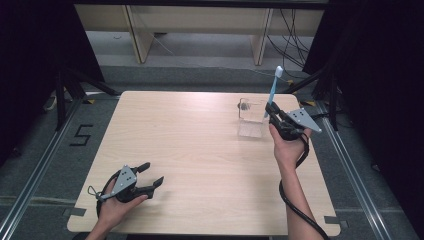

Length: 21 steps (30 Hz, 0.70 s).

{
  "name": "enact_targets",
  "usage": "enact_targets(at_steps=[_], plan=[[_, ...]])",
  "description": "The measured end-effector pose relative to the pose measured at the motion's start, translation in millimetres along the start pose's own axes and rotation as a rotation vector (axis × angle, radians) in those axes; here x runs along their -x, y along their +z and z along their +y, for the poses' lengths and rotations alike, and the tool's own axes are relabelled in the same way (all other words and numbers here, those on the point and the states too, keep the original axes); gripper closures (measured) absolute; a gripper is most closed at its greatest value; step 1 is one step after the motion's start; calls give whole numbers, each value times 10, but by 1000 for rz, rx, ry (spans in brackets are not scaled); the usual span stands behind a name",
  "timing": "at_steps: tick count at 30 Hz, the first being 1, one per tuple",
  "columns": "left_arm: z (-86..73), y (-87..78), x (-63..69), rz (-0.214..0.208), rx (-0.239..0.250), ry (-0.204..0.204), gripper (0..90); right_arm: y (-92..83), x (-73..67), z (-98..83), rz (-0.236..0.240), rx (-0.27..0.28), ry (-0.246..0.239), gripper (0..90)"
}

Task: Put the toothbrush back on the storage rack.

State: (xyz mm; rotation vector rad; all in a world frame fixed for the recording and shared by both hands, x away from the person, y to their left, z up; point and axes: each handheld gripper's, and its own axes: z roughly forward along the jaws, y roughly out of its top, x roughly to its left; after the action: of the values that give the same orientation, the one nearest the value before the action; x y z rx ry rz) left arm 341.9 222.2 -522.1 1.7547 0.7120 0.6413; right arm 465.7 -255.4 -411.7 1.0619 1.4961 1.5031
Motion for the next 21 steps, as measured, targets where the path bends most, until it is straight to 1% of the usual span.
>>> enact_targets(at_steps=[4,5,7,8,9,10,11,12,13,16,17,19,20,21], plan=[[-1,-2,3,0,0,-2,271,33,34,-26,-19,2,2,791],[-1,-2,3,0,0,-2,271,40,43,-31,-14,-3,6,790],[0,-2,3,0,0,-2,271,58,60,-46,-23,-2,9,790],[-1,-2,4,-1,0,-2,272,71,66,-55,-25,5,12,791],[-1,-3,5,-1,-1,-2,271,72,74,-60,-31,-8,10,791],[-1,-3,5,-1,-1,-2,271,87,75,-72,-24,-5,23,790],[-1,-3,5,-1,-1,-2,271,97,86,-82,-32,2,12,790],[-1,-3,6,-1,-1,-3,271,98,88,-89,-36,-16,15,790],[-1,-4,5,-1,-1,-2,272,106,93,-97,-39,-18,13,790],[0,-6,6,-2,-2,-1,272,148,112,-140,-39,0,26,790],[-1,-5,6,-2,-1,-1,272,151,106,-148,-41,-5,35,790],[0,-5,8,-1,-3,0,271,159,119,-172,-57,-20,33,790],[0,-5,8,-1,-3,0,271,170,119,-184,-56,-10,38,790],[0,-6,8,-1,-3,-1,272,177,125,-194,-60,-11,35,790]])
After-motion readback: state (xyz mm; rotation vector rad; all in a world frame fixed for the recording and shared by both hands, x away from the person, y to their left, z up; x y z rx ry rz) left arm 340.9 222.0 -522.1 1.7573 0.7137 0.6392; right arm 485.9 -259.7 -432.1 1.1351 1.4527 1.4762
